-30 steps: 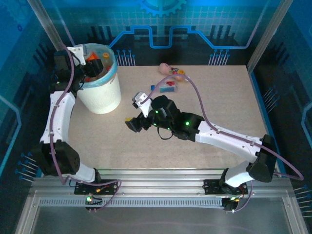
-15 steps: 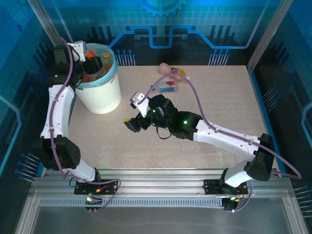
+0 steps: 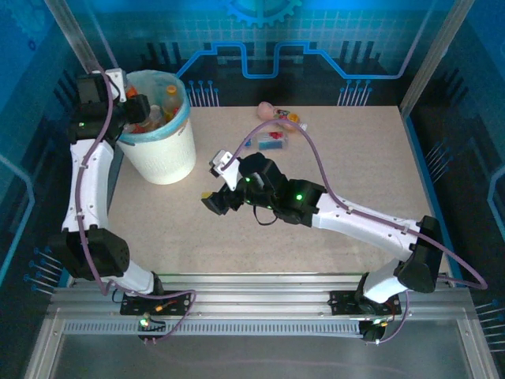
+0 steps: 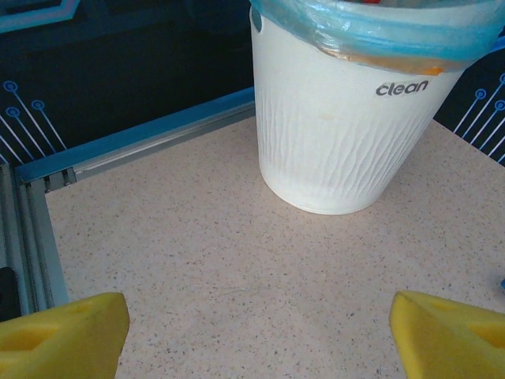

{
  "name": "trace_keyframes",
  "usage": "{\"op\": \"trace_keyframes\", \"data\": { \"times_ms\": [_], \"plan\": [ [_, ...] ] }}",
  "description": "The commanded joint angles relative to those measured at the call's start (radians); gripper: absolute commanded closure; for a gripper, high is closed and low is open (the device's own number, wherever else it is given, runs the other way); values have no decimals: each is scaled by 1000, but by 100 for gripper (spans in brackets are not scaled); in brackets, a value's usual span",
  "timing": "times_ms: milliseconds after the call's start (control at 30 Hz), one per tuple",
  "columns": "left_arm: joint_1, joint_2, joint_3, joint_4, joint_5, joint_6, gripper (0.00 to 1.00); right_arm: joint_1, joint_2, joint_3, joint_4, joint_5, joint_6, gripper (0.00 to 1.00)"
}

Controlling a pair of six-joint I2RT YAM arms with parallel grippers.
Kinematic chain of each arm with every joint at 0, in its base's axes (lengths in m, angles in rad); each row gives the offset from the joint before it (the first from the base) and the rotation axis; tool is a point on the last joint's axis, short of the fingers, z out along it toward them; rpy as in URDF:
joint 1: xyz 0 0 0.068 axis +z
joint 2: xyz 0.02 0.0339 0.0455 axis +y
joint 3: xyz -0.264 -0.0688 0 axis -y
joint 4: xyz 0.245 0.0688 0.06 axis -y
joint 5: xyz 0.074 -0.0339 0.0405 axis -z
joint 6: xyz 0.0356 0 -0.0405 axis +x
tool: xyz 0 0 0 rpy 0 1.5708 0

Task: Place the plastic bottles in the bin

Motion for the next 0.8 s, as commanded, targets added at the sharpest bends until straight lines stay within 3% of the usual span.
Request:
{"op": "trace_keyframes", "data": {
  "times_ms": [0, 133, 233, 300, 600, 767],
  "plan": [
    [23, 17, 27, -73, -21, 38, 62, 18, 29, 47, -26, 5, -16, 13],
    [23, 53, 11, -84, 13, 28, 54, 26, 62, 88, -54, 9, -24, 13],
    [24, 60, -4, -68, 26, 23, 34, 32, 82, 114, -67, 9, -32, 12],
    [24, 64, 6, -69, 20, 22, 26, 34, 98, 135, -80, 8, -39, 12],
    [24, 31, 120, -95, -5, 26, 19, 45, 159, 209, -100, 4, -65, 12],
    [22, 39, 133, -117, 4, 14, 26, 51, 168, 222, -108, 7, -78, 12]
  ]
}}
